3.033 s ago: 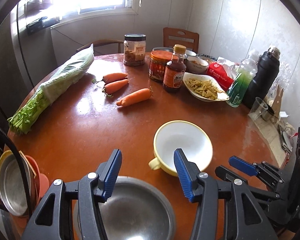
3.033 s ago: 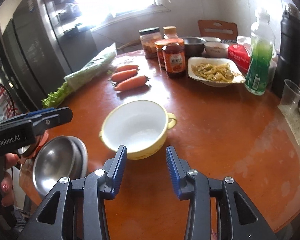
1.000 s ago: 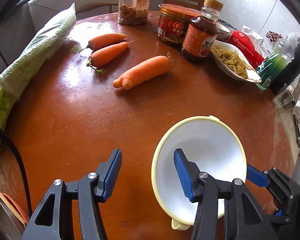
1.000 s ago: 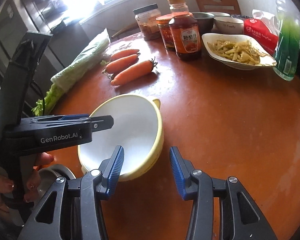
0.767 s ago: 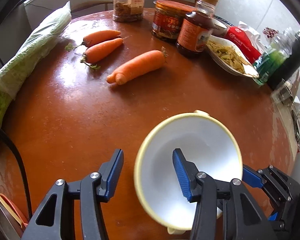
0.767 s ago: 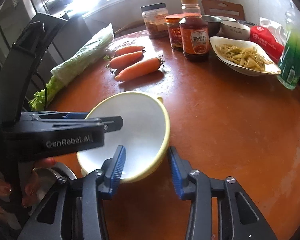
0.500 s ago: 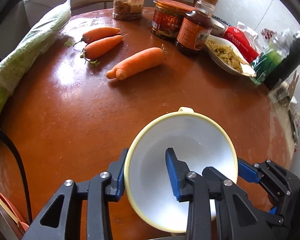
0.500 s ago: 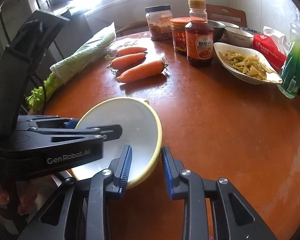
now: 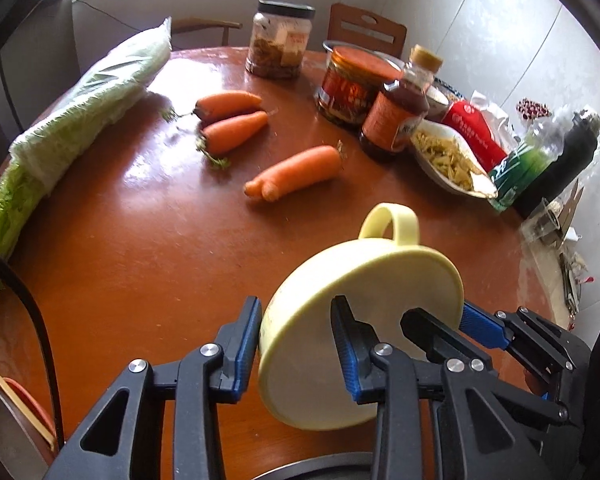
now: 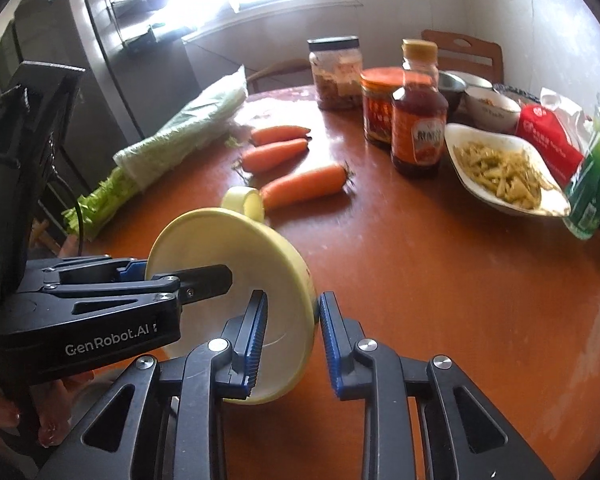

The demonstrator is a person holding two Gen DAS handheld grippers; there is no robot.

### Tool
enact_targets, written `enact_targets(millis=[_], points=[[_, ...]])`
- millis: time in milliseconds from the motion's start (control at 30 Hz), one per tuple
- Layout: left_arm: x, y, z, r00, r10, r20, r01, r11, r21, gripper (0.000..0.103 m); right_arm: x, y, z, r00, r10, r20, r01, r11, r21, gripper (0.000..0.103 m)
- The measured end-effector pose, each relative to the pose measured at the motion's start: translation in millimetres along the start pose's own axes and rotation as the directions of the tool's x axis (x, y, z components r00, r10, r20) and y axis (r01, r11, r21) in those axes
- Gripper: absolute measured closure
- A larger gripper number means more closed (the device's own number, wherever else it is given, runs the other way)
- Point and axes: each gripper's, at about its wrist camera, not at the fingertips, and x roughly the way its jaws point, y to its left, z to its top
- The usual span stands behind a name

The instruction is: Organize plates and bowls

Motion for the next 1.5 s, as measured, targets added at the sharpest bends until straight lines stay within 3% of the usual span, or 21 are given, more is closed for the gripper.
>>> enact_targets(millis=[533, 667, 867, 1133, 1500], points=[[-67.3, -0.3, -2.8, 0.992, 0.005, 0.126, -0.005, 1.000, 0.004, 0.067, -55.4, 24.3, 19.0, 0.989, 0.087, 0.121, -0.084, 0.996, -0.032, 0.077], [-94.4, -6.3, -12.3, 0.984, 0.037, 0.173, -0.043, 0.999, 0.031, 0.070, -77.0, 30.2, 17.1, 0.980, 0.135, 0.145, -0.131, 0.991, -0.035, 0.077], [-128.5, -15.7, -30.8, 0.971, 0.046, 0.233, -0.060, 0.997, 0.052, 0.070, -106.8, 43.6, 7.9, 0.968, 0.179, 0.175, -0.171, 0.983, -0.059, 0.077], [-160.4, -27.9, -59.8, 0.956, 0.066, 0.287, -0.094, 0.992, 0.083, 0.070, -134.8, 61.3, -9.4, 0.962, 0.185, 0.200, -0.167, 0.981, -0.103, 0.077], [-173.6, -38.3, -92.4, 0.953, 0.051, 0.298, -0.081, 0.993, 0.089, 0.070, -150.4, 72.2, -36.1, 0.962, 0.198, 0.187, -0.174, 0.975, -0.138, 0.077]])
